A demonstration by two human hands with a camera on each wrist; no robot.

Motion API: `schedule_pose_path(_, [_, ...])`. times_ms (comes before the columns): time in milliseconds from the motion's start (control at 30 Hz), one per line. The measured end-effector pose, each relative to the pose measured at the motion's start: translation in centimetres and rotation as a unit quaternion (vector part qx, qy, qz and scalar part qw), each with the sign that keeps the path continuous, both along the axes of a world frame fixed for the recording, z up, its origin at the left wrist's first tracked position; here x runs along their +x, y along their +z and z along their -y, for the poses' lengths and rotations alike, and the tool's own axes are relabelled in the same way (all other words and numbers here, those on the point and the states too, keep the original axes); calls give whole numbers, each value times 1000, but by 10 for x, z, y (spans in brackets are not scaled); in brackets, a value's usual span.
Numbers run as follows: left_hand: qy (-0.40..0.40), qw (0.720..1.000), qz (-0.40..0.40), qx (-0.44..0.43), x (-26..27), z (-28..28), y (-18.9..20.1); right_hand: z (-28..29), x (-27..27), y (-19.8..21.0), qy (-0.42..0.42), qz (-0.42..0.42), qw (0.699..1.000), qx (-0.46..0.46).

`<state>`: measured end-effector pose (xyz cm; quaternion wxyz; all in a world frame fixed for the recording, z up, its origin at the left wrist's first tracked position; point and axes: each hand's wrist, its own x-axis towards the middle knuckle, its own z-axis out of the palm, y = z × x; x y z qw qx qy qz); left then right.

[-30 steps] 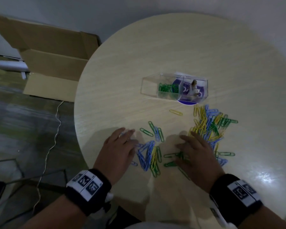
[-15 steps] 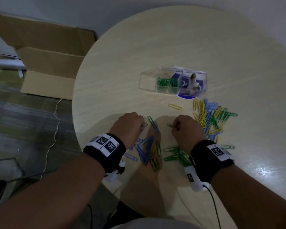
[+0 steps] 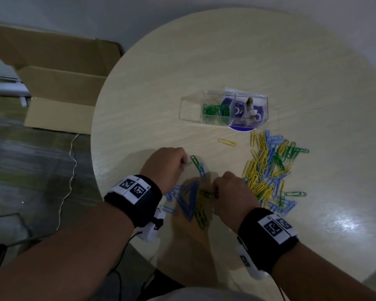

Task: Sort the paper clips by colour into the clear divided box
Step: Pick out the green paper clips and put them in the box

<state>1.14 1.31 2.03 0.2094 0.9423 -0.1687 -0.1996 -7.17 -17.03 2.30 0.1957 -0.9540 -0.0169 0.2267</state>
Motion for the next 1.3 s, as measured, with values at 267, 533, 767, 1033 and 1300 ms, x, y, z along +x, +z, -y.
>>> schedule_pose_path(267, [-61,997,37,31,12,6,-7,21,10,1,11,-13,998,-55])
schedule_pose_path(533, [-22,1000,11,9,4,-12,2,36,11,9,-27,21,999,7])
schedule_pose_path(767, [138,977,27,-158,36,23,29,64,64,38,-213,82,959,166])
schedule_pose_path(1033, [220,954,61,-193,97,81,27,61,154,43,-268,98,941,184])
schedule_pose_path(1300, [111,975,125,-149,56,54,30,73,87,49,-255,129,942,178])
